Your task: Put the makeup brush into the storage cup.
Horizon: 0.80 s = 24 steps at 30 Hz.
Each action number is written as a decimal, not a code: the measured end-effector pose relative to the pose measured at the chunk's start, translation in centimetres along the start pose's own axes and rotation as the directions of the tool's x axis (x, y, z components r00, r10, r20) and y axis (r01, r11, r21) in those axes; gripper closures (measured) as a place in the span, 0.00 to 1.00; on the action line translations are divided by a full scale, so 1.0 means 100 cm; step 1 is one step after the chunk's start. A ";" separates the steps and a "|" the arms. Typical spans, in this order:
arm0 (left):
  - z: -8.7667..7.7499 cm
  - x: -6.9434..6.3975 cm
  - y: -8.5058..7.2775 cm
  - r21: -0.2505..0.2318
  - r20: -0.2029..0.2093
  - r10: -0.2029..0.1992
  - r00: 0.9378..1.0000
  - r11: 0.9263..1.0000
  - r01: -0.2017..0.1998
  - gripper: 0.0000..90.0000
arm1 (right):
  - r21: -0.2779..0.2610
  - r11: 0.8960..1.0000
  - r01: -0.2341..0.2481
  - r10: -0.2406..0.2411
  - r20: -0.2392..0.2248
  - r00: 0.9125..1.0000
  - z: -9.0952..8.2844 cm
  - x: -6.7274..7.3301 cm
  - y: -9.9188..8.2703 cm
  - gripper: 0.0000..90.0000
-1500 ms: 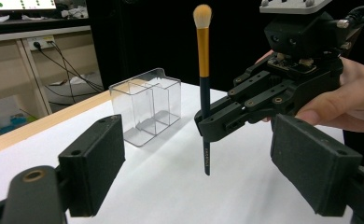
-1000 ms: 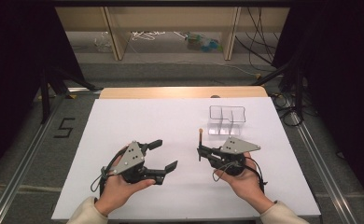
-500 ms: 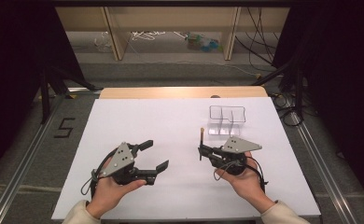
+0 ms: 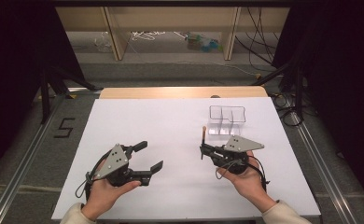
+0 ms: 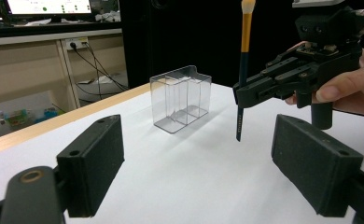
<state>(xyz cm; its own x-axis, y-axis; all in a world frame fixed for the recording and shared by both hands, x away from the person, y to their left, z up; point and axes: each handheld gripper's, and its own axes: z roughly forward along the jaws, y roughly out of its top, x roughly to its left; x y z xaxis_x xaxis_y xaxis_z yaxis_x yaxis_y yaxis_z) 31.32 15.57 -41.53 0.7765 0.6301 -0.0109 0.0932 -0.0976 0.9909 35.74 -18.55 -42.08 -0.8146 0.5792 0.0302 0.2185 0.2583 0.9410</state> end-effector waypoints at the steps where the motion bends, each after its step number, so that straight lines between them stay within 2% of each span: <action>1: 0.000 0.000 0.000 0.000 -0.003 -0.009 1.000 1.000 0.009 0.19 | -0.002 1.000 0.007 -0.007 0.008 1.000 0.000 -0.001 0.000 0.94; 3: -0.001 0.000 -0.001 -0.003 -0.006 -0.010 1.000 1.000 0.010 0.19 | 0.008 1.000 -0.013 0.013 0.003 1.000 -0.001 0.000 0.000 0.94; 9: -0.003 0.002 -0.002 -0.003 -0.010 -0.008 1.000 1.000 0.008 0.19 | -0.001 1.000 -0.020 0.020 0.005 1.000 -0.001 -0.001 0.000 0.94; 21: -0.004 0.003 -0.004 0.001 -0.017 -0.010 1.000 1.000 0.010 0.18 | 0.007 1.000 -0.025 0.025 0.005 1.000 -0.003 -0.003 0.001 0.94; 22: -0.003 0.003 -0.005 -0.012 -0.009 -0.016 1.000 1.000 0.016 0.18 | 0.000 1.000 -0.025 0.025 0.006 1.000 -0.003 -0.003 0.001 0.94; 24: -0.004 0.003 -0.004 -0.001 -0.019 -0.014 1.000 1.000 0.014 0.18 | -0.010 1.000 -0.007 0.007 0.019 1.000 -0.003 -0.005 0.002 0.94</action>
<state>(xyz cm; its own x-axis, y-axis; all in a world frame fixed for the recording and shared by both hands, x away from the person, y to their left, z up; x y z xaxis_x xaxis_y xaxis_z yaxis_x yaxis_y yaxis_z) 31.23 16.11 -41.90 0.7631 0.6459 -0.0220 0.1034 -0.0884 0.9907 35.97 -19.04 -41.84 -0.8030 0.5953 0.0303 0.2183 0.2464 0.9442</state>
